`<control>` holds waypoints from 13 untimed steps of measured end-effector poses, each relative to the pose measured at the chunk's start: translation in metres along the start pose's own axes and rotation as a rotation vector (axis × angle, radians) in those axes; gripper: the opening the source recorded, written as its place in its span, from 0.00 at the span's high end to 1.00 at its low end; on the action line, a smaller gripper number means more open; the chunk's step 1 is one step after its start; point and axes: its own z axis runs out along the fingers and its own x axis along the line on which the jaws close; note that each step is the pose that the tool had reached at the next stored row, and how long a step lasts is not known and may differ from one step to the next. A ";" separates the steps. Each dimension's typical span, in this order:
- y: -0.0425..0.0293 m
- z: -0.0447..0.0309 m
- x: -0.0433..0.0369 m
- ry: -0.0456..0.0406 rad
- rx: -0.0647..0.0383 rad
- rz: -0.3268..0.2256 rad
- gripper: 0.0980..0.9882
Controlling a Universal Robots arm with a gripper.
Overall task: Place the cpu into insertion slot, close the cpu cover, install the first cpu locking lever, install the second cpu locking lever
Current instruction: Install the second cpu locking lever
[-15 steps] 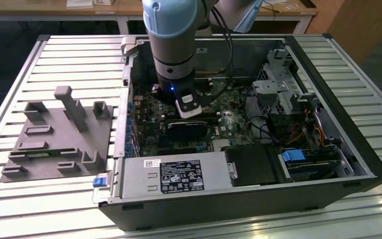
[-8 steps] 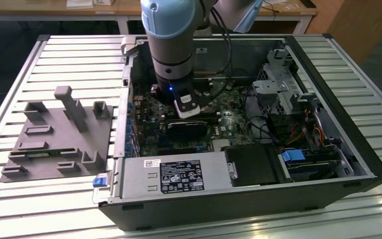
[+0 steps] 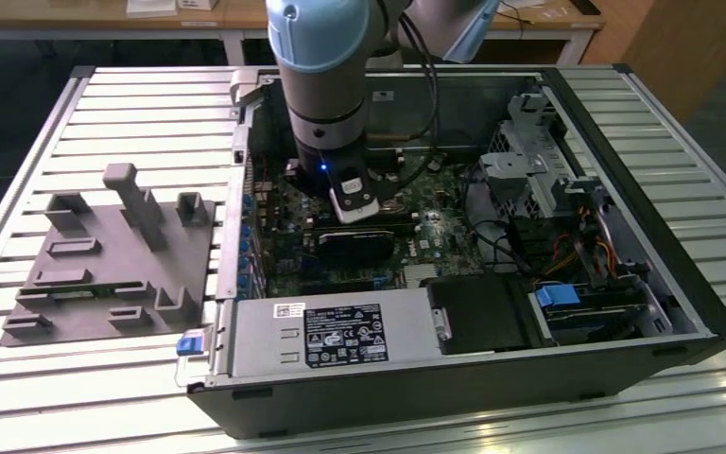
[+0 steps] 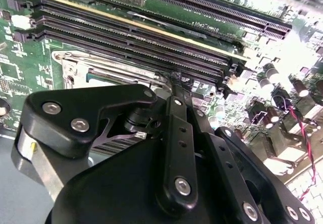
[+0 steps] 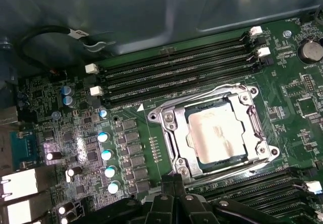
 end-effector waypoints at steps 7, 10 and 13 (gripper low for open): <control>-0.0005 0.0030 0.0017 0.0009 -0.002 0.000 1.00; -0.0009 0.0039 0.0025 0.0011 -0.003 -0.001 1.00; -0.0010 0.0039 0.0027 0.0009 -0.002 -0.001 1.00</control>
